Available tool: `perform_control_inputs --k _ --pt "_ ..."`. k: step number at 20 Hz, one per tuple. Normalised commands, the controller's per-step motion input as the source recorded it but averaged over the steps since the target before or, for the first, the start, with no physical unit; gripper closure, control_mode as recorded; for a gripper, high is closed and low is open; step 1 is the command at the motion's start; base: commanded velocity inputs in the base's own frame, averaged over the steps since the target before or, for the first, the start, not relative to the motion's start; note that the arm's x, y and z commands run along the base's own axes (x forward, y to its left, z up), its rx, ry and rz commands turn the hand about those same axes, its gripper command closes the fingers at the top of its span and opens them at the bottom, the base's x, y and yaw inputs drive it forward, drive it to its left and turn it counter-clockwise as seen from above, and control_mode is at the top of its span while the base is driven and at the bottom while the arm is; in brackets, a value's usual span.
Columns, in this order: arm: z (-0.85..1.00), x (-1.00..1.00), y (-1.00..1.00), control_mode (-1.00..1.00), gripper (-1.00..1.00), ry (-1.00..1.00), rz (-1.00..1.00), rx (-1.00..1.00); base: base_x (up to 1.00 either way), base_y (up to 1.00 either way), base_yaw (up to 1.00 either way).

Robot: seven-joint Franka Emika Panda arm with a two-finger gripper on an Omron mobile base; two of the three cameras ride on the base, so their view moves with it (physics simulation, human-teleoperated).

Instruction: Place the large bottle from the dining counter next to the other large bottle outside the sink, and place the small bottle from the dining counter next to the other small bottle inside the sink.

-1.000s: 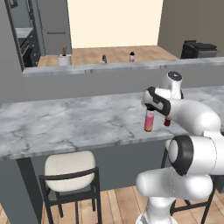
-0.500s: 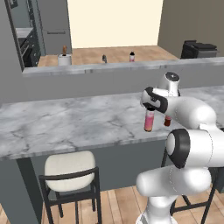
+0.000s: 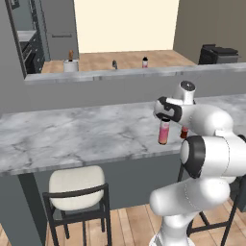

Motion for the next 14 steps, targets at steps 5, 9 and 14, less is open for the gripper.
perform_control_inputs --k 5,9,14 --pt "-0.12 0.05 -0.08 -1.0 -1.0 -0.01 0.0 0.0 0.0 0.0 0.0" --pt "-0.1 0.07 -0.01 -1.0 -1.0 -0.01 0.0 0.0 0.0 0.0 0.0" --pt "-0.07 0.08 0.0 -1.0 -1.0 -0.01 0.0 0.0 0.0 0.0 0.0"
